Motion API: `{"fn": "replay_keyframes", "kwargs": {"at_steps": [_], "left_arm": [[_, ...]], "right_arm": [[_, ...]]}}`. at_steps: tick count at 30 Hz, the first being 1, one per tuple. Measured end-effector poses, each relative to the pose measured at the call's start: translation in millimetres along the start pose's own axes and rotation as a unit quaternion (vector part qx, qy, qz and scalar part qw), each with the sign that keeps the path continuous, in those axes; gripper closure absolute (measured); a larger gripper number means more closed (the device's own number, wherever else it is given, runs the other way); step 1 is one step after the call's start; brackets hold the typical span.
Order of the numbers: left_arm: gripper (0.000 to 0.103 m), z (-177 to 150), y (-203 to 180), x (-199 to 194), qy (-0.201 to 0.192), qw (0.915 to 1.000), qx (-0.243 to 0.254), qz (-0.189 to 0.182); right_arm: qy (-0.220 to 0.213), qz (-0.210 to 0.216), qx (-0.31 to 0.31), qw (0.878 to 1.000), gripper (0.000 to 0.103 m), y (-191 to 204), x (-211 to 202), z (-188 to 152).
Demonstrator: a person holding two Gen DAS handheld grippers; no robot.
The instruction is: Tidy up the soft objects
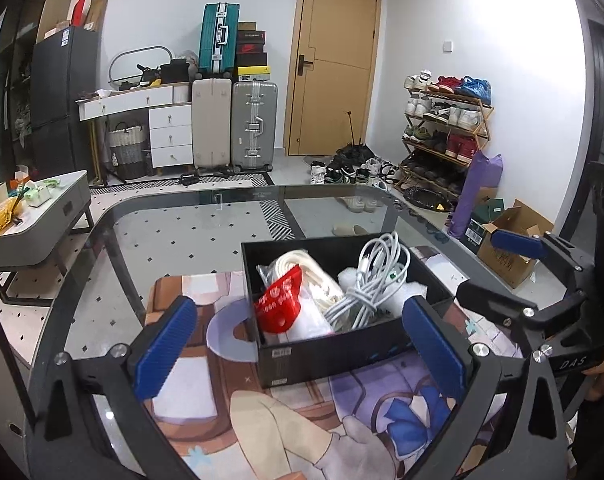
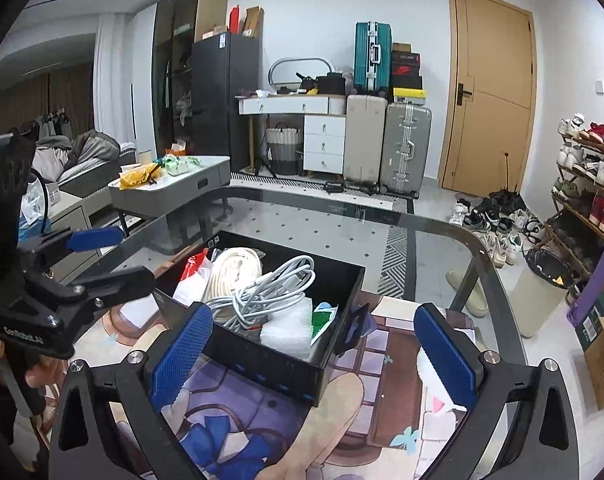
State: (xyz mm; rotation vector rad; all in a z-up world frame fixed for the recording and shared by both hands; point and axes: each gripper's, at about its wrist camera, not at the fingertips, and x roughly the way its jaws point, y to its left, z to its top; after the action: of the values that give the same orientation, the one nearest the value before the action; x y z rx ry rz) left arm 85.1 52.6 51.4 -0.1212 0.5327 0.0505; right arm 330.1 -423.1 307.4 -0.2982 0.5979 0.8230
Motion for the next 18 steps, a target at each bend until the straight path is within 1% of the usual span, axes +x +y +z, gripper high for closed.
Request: {"fn": "replay_keyframes", "kwargs": {"at_steps": [6,9,11,18], "left_arm": [[0.0,-14,-3,-1,-0.007,0.9998,-0.002,0.017],[0.0,-21,-2,3,0.003,0.9998,-0.009,0.017],[0.0,-25,-2,4,0.001,0.9997,-0.012,0.021],[0.0,-36,-7,6,-0.007,0.9995,-0.002,0.031]], "right_arm": [[-0.009,0.003,-0.001,1.0,0.001,7,2,-6],[-0.012,-0.003,-0.003,1.0,0.001,11,3,-12],[-0.014,-0.007,-0.01,1.0,0.001,15,5,-16],[-0.026,0.0,-0.006,1.0,0.001,17,8,-24]]}}
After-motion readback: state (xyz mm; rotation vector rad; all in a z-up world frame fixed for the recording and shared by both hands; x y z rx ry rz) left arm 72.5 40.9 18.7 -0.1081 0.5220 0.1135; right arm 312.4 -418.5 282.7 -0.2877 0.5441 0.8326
